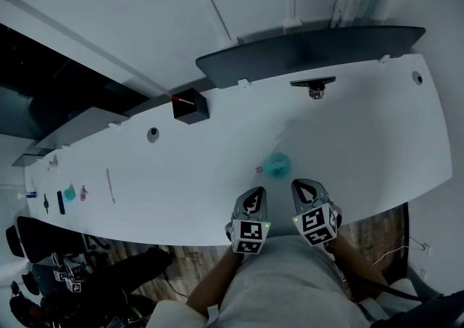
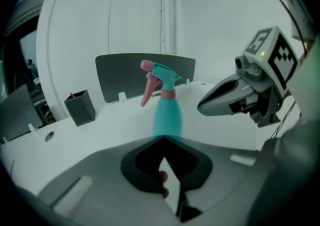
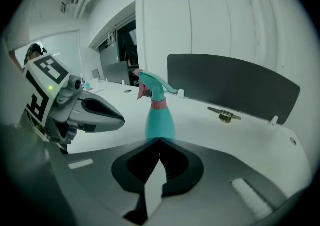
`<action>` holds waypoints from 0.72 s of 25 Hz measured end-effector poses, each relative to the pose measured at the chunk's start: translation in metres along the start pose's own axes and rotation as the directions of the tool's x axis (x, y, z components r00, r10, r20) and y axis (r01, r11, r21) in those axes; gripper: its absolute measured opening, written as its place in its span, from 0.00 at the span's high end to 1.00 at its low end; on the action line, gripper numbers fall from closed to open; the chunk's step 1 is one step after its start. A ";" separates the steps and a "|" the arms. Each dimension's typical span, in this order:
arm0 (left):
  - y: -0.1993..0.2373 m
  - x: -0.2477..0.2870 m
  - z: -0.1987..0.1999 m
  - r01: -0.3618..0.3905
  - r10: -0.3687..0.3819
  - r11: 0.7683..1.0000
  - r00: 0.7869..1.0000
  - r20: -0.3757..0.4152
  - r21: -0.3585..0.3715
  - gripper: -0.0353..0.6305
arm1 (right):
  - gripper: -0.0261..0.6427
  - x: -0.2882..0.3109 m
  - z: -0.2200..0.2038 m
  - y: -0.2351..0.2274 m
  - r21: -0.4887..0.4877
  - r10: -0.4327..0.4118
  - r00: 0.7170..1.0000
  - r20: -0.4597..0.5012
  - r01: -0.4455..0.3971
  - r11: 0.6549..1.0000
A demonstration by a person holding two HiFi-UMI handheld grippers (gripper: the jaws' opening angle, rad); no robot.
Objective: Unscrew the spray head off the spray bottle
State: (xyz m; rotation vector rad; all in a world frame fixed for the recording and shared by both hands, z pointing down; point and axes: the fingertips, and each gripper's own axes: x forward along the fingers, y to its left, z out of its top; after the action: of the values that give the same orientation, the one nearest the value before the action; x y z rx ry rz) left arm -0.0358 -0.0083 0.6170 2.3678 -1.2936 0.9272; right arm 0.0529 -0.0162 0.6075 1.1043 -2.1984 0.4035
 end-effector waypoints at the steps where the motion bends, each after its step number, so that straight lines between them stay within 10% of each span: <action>1: 0.002 0.001 0.001 0.004 -0.004 1.000 1.000 0.003 -0.002 0.94 | 0.96 0.001 0.001 0.000 -0.017 -0.009 1.000 -0.005 0.009 1.000; 18: 0.015 -0.006 -0.005 -0.001 0.001 1.000 1.000 0.001 -0.030 0.94 | 0.45 0.046 0.010 0.003 -0.068 0.029 0.999 -0.036 -0.031 0.997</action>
State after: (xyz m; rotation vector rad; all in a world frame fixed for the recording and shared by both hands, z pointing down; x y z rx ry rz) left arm -0.0523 -0.0100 0.6163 2.3460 -1.3002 0.9009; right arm 0.0259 -0.0469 0.6302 1.0217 -2.1839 0.3551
